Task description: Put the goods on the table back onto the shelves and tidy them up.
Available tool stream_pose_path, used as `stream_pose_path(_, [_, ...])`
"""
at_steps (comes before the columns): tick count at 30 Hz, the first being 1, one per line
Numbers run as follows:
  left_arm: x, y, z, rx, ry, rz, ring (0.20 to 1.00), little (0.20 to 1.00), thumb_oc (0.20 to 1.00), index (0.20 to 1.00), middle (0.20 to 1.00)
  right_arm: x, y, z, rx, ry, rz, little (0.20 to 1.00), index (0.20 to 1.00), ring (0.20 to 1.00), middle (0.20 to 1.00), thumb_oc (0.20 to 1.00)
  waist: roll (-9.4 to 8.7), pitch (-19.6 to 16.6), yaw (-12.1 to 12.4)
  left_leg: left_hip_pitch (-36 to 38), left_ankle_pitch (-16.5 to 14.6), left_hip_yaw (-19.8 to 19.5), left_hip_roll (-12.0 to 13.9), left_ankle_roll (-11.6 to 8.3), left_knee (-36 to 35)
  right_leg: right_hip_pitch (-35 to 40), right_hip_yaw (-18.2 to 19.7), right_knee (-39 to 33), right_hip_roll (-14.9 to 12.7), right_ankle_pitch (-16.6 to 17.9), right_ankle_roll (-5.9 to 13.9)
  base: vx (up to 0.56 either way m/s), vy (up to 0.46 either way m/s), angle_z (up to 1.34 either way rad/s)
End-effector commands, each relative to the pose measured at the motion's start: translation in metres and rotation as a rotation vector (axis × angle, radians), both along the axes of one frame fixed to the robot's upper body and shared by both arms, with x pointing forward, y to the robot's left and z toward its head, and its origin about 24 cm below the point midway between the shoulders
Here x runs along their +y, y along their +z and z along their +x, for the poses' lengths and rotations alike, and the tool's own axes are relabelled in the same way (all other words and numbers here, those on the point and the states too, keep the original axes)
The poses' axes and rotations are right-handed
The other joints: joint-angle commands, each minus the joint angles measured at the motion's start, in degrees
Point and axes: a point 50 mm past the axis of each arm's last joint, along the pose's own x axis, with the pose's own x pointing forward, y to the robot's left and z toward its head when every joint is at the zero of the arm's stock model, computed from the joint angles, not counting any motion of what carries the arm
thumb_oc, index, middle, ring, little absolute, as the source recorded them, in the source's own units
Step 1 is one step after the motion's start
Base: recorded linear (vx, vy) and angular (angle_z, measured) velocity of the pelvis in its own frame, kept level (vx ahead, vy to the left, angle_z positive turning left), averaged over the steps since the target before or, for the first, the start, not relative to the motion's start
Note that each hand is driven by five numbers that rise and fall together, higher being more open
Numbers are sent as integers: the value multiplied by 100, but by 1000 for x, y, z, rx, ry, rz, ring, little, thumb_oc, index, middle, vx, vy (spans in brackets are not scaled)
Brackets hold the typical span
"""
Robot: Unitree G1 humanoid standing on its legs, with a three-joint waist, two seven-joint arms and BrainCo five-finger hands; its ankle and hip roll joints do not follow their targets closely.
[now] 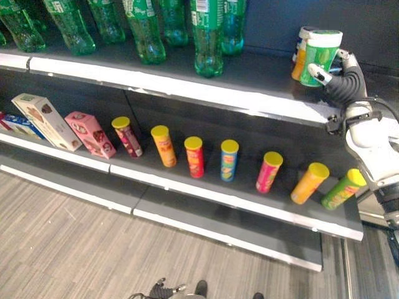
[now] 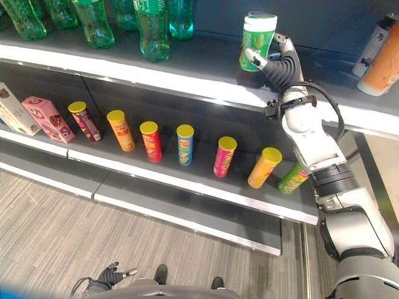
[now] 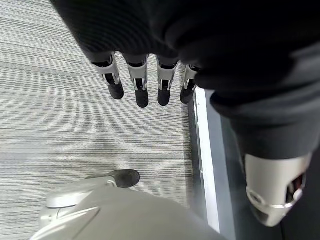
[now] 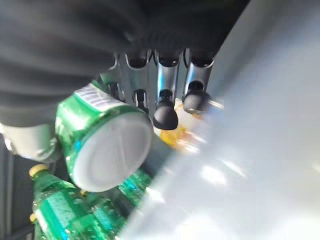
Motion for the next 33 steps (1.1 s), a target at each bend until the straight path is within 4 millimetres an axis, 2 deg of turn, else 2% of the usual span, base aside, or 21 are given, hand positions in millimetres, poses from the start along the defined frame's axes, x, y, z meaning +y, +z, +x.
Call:
stream_pose_path(1, [14, 11, 32, -73, -56, 49, 1000, 1000, 1000, 1000, 1000, 14, 37, 8, -93, 12, -29, 200, 200, 200, 200, 200, -234, 11, 143, 263, -642, 402, 62, -134, 70, -15, 222, 284, -290, -685, 129, -3, 20, -4])
stream_pose_path(5, [13, 11, 34, -76, -57, 44, 1000, 1000, 1000, 1000, 1000, 13, 38, 14, -75, -42, -104, 200, 200, 200, 200, 200, -223, 31, 140, 255, -644, 404, 61, -133, 70, -26, 231, 280, -296, -673, 126, -6, 10, -4])
stream_pose_path(10, [15, 12, 33, -71, -54, 49, 1000, 1000, 1000, 1000, 1000, 11, 36, 21, -56, -88, -113, 200, 200, 200, 200, 200, -217, 46, 121, 273, -659, 415, 68, -126, 70, -37, 259, 280, -287, -664, 119, 0, 0, 0])
stream_pose_path(30, [19, 13, 35, -81, -39, 51, 1000, 1000, 1000, 1000, 1000, 23, 29, 28, -23, -76, -120, 200, 200, 200, 200, 200, -215, 40, 113, 312, -694, 473, 72, -118, 70, -26, 307, 269, -286, -655, 122, 0, 1, -1])
stream_pose_path(31, [19, 13, 35, -81, -38, 51, 1000, 1000, 1000, 1000, 1000, 23, 29, 28, -22, -76, -119, 319, 319, 319, 319, 319, -211, 40, 113, 313, -694, 476, 73, -117, 70, -29, 309, 272, -287, -654, 124, 0, 0, 0])
stream_pose_path(32, [19, 13, 35, -81, -37, 51, 1000, 1000, 1000, 1000, 1000, 23, 28, 28, -22, -75, -116, 824, 824, 824, 824, 824, -206, 42, 109, 313, -696, 476, 71, -116, 70, -37, 311, 275, -285, -653, 124, 0, 0, 0])
stream_pose_path(33, [19, 13, 35, -81, -37, 51, 1000, 1000, 1000, 1000, 1000, 23, 28, 28, -22, -75, -116, 934, 934, 934, 934, 934, -207, 41, 109, 313, -696, 475, 71, -116, 70, -38, 311, 275, -285, -653, 124, 0, 0, 0])
